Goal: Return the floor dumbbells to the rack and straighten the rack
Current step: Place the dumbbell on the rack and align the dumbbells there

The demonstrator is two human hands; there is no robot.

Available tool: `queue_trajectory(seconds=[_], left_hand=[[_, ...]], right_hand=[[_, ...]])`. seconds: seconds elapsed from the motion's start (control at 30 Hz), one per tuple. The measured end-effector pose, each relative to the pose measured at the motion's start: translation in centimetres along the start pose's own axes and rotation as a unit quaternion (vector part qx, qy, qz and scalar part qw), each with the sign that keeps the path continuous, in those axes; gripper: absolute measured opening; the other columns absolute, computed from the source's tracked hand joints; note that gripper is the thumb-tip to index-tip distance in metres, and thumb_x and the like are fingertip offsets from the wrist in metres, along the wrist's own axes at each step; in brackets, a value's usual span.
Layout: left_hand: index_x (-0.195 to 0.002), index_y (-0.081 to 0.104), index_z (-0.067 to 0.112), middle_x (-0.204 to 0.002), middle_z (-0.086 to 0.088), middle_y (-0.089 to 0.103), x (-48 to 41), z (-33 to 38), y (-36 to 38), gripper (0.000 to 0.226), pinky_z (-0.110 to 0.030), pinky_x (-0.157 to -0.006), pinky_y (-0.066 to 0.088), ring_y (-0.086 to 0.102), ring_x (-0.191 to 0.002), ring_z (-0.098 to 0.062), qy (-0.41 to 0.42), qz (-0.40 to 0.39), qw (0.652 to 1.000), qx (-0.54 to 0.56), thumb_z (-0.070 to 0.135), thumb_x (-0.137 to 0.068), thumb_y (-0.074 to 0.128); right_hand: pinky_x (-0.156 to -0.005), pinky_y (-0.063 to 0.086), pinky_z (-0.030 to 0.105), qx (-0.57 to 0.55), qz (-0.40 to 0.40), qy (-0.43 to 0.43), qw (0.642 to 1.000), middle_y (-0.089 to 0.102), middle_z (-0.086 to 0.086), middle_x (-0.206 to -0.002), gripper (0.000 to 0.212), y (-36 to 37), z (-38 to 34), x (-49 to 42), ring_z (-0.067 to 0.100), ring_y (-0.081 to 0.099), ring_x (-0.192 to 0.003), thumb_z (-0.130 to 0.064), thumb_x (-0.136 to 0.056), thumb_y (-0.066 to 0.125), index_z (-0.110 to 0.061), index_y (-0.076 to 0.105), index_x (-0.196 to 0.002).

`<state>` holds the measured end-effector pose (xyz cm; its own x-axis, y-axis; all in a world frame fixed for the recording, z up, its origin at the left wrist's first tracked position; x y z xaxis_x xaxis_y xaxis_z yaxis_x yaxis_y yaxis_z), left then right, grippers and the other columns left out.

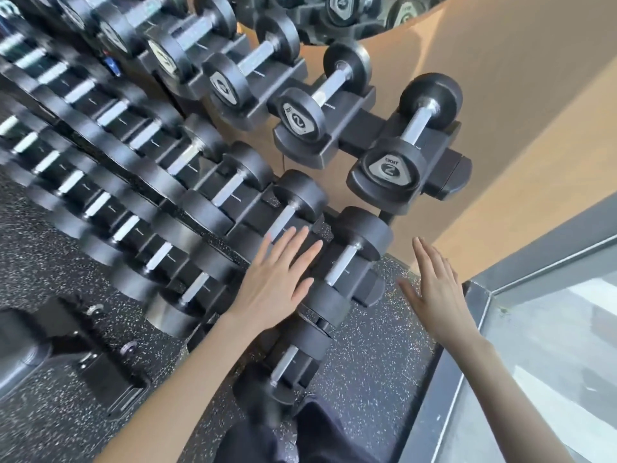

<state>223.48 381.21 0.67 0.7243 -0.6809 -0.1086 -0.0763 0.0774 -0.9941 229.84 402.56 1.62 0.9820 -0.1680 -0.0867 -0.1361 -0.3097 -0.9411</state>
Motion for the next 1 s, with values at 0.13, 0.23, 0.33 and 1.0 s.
queue_trajectory(seconds=[0.13, 0.23, 0.33, 1.0], left_hand=[[-0.144, 0.036, 0.019, -0.151, -0.010, 0.032, -1.8, -1.9, 0.3, 0.056, -0.052, -0.112, 0.025, 0.029, -0.140, -0.027, 0.016, -0.007, 1.000, 0.012, 0.042, -0.094, 0.029], [-0.145, 0.035, 0.019, -0.151, -0.010, 0.033, -3.1, -2.8, 0.6, 0.057, -0.052, -0.112, 0.025, 0.029, -0.140, -0.027, 0.044, -0.008, 0.999, 0.023, 0.042, -0.094, 0.028], [-0.145, 0.035, 0.018, -0.150, -0.011, 0.034, -4.2, -3.4, 0.5, 0.057, -0.053, -0.111, 0.026, 0.030, -0.139, -0.028, 0.089, 0.000, 0.995, 0.043, 0.041, -0.094, 0.028], [-0.144, 0.035, 0.017, -0.149, -0.014, 0.036, -4.7, -14.6, -0.6, 0.059, -0.052, -0.111, 0.028, 0.033, -0.137, -0.031, 0.230, 0.020, 0.970, 0.071, 0.041, -0.091, 0.026]], right_hand=[[-0.111, 0.029, 0.043, -0.005, 0.025, 0.014, 1.000, 0.032, 0.010, -0.149, 0.068, -1.0, -0.9, -1.0, 0.027, 0.029, -0.138, -0.032, -0.090, 0.056, -0.009, 0.024, -0.145], [-0.110, 0.031, 0.043, 0.006, 0.035, 0.033, 0.999, 0.033, 0.009, -0.149, 0.067, -0.8, -1.5, -0.8, 0.027, 0.032, -0.137, -0.034, -0.090, 0.054, -0.009, 0.025, -0.145], [-0.104, 0.037, 0.045, 0.011, 0.037, 0.074, 0.997, 0.035, 0.010, -0.148, 0.067, 0.1, -2.6, -0.3, 0.030, 0.039, -0.132, -0.042, -0.089, 0.045, -0.008, 0.027, -0.144], [-0.109, 0.030, 0.039, 0.095, 0.086, 0.138, 0.982, 0.036, 0.012, -0.148, 0.065, 0.9, -15.1, -2.4, 0.027, 0.036, -0.134, -0.029, -0.090, 0.058, -0.007, 0.029, -0.143]])
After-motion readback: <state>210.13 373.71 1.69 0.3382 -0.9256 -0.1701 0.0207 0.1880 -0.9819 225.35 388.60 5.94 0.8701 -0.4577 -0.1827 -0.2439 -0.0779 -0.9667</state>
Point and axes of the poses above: each hand's wrist, its own x-axis away from the middle knuckle, its own y-axis out of the palm, z = x × y, the point moved 10 cm from there along -x, towards the middle knuckle
